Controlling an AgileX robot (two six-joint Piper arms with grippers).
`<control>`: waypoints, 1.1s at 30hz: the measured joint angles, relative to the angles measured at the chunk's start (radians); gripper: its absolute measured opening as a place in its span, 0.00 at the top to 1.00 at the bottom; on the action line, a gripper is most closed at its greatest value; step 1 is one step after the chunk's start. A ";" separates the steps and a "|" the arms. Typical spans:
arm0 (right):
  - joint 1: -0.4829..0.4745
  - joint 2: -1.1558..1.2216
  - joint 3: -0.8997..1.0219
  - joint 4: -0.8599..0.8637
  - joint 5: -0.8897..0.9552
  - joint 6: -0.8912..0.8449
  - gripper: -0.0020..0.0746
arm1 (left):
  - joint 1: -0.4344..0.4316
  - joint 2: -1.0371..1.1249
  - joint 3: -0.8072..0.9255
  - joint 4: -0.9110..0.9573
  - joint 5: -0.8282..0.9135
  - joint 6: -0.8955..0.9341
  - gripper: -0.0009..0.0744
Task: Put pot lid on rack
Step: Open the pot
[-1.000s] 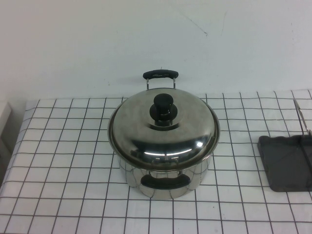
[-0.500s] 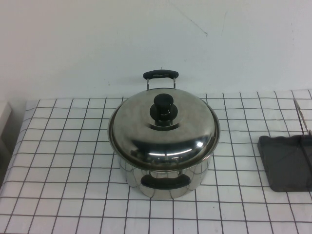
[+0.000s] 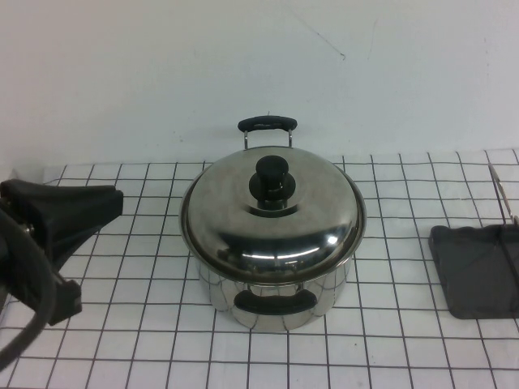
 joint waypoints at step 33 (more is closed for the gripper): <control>0.000 0.000 0.000 0.000 0.004 -0.053 0.98 | -0.368 0.237 -0.041 -0.341 -0.745 0.316 0.99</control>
